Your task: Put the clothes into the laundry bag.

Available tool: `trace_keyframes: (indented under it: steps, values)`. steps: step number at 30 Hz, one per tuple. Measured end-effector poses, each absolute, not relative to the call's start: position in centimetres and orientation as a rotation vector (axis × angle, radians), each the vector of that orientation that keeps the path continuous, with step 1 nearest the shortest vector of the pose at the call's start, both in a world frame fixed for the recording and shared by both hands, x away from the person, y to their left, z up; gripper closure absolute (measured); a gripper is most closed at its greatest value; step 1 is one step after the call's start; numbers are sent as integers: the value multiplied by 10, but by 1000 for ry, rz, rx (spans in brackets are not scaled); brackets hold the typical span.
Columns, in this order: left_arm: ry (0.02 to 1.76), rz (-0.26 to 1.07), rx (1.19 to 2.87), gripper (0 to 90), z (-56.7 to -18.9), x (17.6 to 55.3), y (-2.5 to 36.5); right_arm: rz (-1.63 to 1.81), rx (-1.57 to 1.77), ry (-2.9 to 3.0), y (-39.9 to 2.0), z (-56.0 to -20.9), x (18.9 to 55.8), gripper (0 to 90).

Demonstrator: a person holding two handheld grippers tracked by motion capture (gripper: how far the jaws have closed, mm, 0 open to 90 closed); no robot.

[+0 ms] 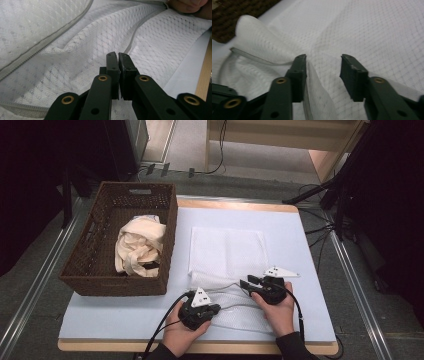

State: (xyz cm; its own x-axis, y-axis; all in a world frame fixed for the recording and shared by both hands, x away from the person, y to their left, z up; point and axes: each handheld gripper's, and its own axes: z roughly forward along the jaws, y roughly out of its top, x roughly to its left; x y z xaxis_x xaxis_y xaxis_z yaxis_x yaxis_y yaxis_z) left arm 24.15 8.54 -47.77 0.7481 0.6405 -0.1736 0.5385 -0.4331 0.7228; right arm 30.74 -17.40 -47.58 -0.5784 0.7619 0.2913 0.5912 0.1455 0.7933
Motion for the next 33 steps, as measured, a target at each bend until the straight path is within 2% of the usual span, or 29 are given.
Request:
trace_keyframes:
  steps: [4, 11, 14, 21, 33]
  values:
    - [877, 181, 2135, 878, -478, 240, 84, 1483, 1289, 2249, -178, -465, 299, 432]
    - [887, 145, 2125, 878, -478, 243, 85, 1383, 1187, 2367, -165, -462, 289, 383]
    - [886, 152, 2126, 878, -478, 243, 85, 1286, 1197, 2395, -159, -469, 290, 392]
    - [874, 203, 2139, 878, -478, 238, 82, 1211, 1227, 2385, -155, -472, 293, 594]
    - [874, 193, 2135, 882, -478, 239, 83, 1180, 1172, 2412, -143, -470, 290, 852]
